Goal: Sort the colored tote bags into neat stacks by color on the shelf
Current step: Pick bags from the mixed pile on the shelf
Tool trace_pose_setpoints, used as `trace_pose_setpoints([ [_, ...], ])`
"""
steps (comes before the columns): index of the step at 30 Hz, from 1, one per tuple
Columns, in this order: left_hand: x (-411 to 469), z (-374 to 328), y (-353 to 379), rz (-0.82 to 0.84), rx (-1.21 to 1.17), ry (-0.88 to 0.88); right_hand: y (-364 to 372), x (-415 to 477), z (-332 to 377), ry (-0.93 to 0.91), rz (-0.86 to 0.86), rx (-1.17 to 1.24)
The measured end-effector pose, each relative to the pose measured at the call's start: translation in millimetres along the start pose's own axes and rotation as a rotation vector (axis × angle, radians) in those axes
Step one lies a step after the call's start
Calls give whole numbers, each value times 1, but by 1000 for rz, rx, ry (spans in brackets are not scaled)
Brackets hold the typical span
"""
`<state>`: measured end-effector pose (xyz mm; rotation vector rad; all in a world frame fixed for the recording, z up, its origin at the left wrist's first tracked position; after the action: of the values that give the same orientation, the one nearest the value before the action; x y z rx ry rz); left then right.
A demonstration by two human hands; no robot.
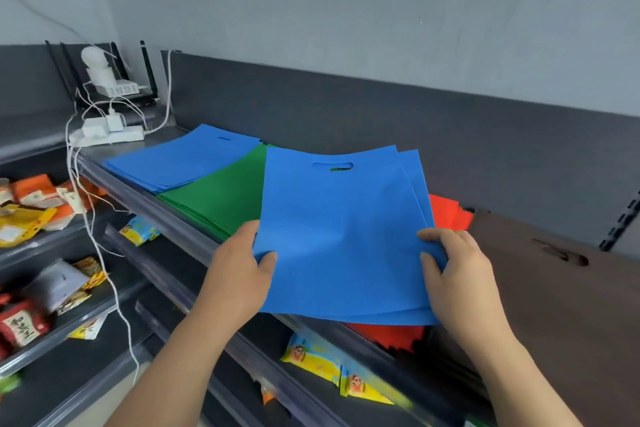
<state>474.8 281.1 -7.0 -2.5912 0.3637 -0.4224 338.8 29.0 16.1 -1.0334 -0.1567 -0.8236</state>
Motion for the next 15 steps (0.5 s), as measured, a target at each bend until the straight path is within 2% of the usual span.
trace_pose_setpoints([
  [8, 65, 40, -25, -7, -43, 19, 56, 43, 35, -14, 14, -47],
  [15, 132, 84, -64, 80, -52, 74, 113, 62, 83, 75, -50, -70],
])
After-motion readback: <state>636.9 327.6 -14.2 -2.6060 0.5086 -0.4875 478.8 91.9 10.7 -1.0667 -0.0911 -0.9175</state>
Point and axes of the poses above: each hand's wrist, its own x-axis towards the middle knuckle, its own y-axis out of the palm, z = x × y, the point moved 10 cm from there along x, towards the middle knuckle, and after that the axes turned 7 degrees about -x, right-handed, at the moved point
